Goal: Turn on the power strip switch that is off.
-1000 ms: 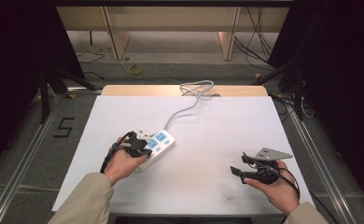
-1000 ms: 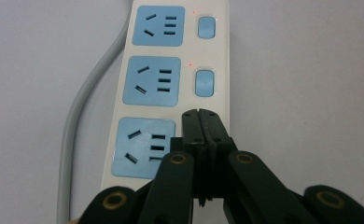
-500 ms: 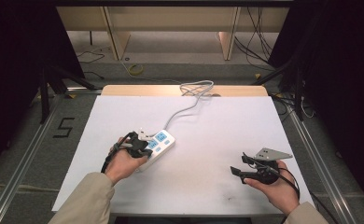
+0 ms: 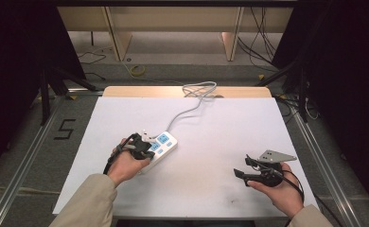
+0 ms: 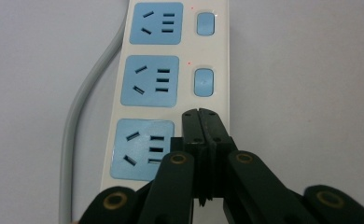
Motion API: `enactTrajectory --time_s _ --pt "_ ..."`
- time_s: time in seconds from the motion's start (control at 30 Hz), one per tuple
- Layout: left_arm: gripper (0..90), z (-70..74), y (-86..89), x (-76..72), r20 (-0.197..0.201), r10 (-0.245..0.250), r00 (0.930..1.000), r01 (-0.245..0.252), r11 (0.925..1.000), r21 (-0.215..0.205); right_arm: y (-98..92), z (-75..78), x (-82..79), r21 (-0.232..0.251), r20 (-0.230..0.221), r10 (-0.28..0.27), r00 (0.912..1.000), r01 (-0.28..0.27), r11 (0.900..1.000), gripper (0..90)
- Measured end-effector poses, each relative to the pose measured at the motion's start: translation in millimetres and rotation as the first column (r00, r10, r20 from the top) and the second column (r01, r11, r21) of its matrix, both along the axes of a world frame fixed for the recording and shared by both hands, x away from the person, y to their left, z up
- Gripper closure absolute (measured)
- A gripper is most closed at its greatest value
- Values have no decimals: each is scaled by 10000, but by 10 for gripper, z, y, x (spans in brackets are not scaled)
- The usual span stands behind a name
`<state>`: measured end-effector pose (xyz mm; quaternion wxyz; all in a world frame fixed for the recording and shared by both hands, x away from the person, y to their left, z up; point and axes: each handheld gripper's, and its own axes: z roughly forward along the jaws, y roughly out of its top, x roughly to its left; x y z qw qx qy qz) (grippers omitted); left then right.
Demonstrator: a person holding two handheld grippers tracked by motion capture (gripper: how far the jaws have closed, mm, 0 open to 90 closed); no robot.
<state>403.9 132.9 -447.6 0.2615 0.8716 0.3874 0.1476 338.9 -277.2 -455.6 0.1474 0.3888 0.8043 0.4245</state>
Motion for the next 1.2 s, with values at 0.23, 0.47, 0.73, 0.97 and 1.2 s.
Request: enactTrajectory --time_s 0.23,0.47,0.73,0.97,1.2 --pt "900 2 -9 10 -63 11 10000 -11 10000 38 -3 1 0 -6 -2 -12 10000 12 10000 344" --pt "900 10 -27 17 -120 30 9999 -28 9999 170 -4 2 -1 10 23 -37 10000 37 10000 344" --pt "900 15 -36 24 -171 9 9999 -4 9997 259 -3 1 -2 -19 -2 -19 10000 19 10000 344" --pt "900 14 -45 31 -165 -82 9998 88 9993 352 -2 1 -2 -28 5 -16 10000 16 10000 345" --pt "900 8 -77 35 -64 -121 9999 123 9989 456 -8 3 -5 0 42 -46 10000 46 10000 344"
